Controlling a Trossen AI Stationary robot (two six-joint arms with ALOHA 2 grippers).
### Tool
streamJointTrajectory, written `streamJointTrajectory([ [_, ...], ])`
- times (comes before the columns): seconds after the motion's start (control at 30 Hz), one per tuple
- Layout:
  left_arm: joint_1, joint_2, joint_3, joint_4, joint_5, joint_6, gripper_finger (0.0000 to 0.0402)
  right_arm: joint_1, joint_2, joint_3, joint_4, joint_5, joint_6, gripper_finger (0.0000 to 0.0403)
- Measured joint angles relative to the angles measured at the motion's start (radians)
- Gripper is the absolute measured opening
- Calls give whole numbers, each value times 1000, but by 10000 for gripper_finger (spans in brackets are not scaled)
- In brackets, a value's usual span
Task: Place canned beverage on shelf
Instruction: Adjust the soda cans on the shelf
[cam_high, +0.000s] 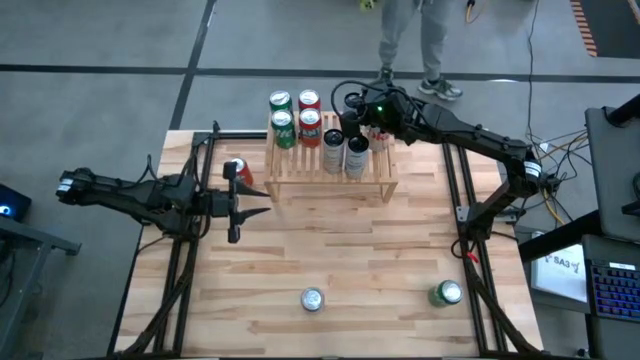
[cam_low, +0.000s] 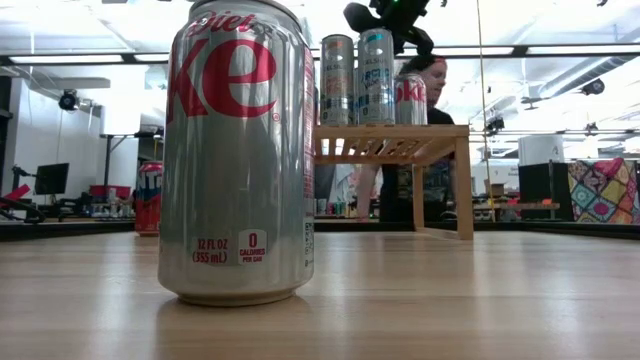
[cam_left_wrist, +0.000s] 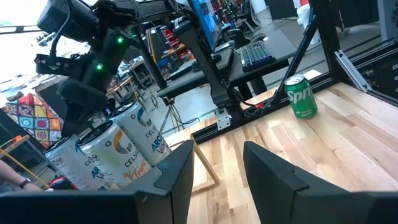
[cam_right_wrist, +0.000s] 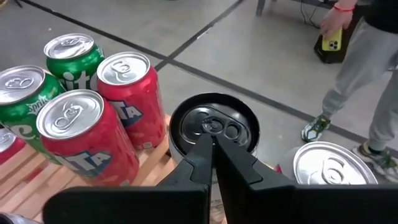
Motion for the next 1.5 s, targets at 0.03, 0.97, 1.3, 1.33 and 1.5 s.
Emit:
streamJointTrajectory([
  [0.03, 0, 0, 0, 0, 0, 0, 125, 0, 0, 0, 0, 0, 6, 9],
  [0.97, 0, 0, -1, 0, 0, 1, 125, 14, 0, 0, 16, 1, 29, 9],
  [1.3, 0, 0, -2, 0, 0, 1, 125, 37, 0, 0, -3, 2, 48, 9],
  [1.33, 0, 0, -2, 0, 0, 1, 125, 37, 0, 0, -3, 2, 48, 9],
  [1.5, 0, 0, -2, 0, 0, 1, 125, 37, 0, 0, 4, 2, 47, 9],
])
